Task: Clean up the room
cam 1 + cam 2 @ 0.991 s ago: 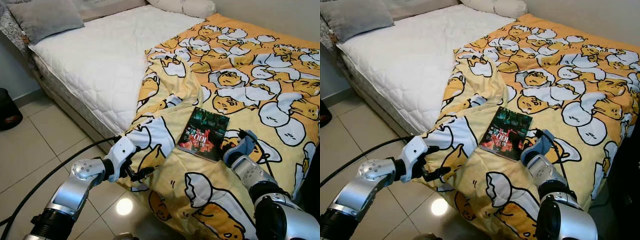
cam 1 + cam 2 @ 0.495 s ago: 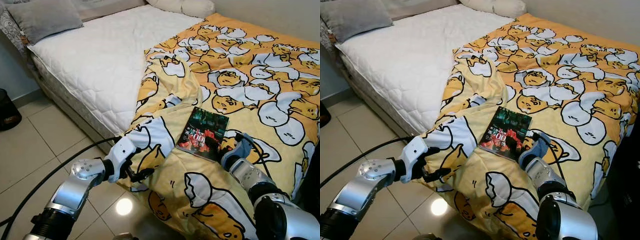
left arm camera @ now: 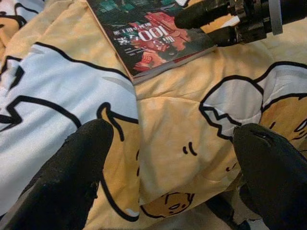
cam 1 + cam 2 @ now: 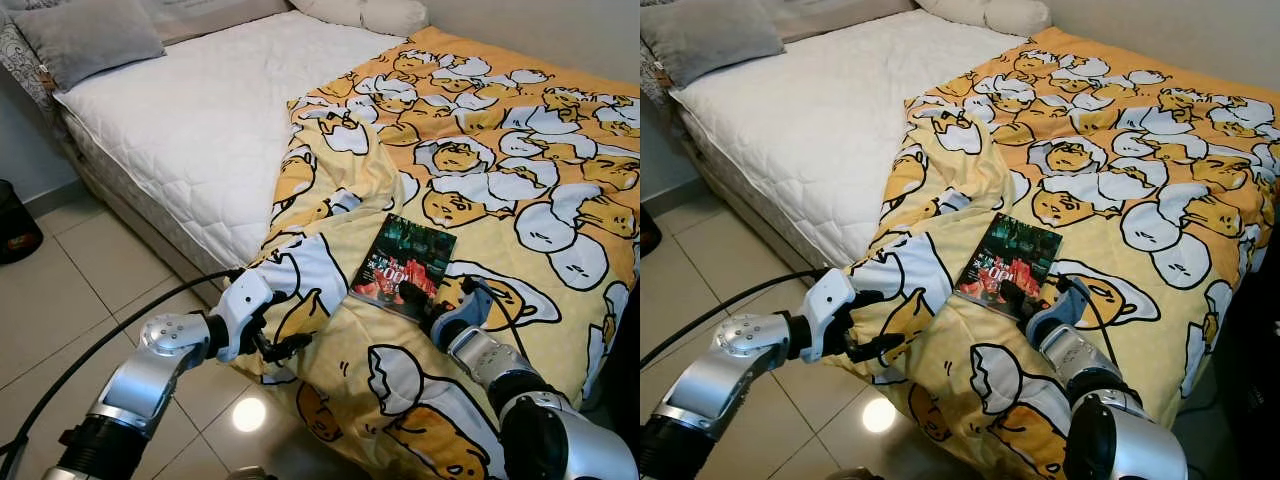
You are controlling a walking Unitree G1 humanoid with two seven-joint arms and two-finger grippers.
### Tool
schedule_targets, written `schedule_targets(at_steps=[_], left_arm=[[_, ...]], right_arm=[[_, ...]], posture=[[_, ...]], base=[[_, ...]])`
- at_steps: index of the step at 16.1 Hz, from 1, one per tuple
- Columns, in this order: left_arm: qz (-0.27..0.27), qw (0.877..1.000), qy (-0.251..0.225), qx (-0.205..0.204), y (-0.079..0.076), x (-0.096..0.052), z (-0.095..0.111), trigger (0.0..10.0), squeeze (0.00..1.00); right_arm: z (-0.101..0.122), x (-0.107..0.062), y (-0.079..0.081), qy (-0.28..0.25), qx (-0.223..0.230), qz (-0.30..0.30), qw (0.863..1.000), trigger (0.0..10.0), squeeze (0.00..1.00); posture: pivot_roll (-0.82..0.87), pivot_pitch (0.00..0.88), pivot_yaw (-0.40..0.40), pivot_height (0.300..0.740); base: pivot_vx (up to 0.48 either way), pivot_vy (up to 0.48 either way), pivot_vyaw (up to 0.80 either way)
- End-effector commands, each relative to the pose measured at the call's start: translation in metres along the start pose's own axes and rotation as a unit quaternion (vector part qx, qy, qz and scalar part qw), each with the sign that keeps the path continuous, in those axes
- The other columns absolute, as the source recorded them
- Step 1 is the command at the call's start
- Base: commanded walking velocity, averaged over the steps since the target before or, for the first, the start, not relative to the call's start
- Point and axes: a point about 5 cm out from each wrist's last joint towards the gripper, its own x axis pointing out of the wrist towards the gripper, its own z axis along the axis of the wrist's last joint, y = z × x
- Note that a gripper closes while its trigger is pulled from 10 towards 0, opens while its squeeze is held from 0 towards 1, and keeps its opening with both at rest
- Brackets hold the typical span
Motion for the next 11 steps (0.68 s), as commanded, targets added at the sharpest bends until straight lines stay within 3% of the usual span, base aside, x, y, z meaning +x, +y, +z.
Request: schedule_targets(at_steps=[1, 3, 5, 8, 11], left_arm=[[0.011, 1.0, 0.002, 0.012, 0.003, -0.004, 0.005, 10.0, 0.02], [0.028, 0.999, 0.008, 0.016, 0.005, -0.008, 0.003, 10.0, 0.02], [0.033, 0.999, 0.016, 0.018, 0.004, -0.015, 0.001, 10.0, 0.02], [0.033, 0.999, 0.021, 0.013, -0.002, -0.021, -0.001, 10.0, 0.02], [0.034, 0.999, 0.019, 0.007, -0.008, -0.021, -0.003, 10.0, 0.02]], right_arm=[[-0.023, -0.001, -0.01, 0.042, -0.018, -0.05, 0.998, 10.0, 0.0], [-0.032, -0.004, -0.021, 0.052, -0.044, -0.102, 0.992, 10.0, 0.0], [-0.046, -0.005, -0.022, 0.07, -0.042, -0.111, 0.99, 10.0, 0.0], [-0.047, 0.001, -0.006, 0.055, 0.02, -0.057, 0.997, 10.0, 0.0], [-0.02, 0.007, 0.018, -0.004, 0.126, 0.028, 0.992, 10.0, 0.0]], posture=[[0.1, 0.0, 0.047, 0.74], [0.12, 0.0, 0.06, 0.74], [0.15, 0.0, 0.07, 0.74], [0.17, 0.0, 0.069, 0.74], [0.16, 0.0, 0.055, 0.74]], base=[[0.0, 0.0, 0.0], [0.0, 0.0, 0.0], [0.0, 0.0, 0.0], [0.0, 0.0, 0.0], [0.0, 0.0, 0.0]])
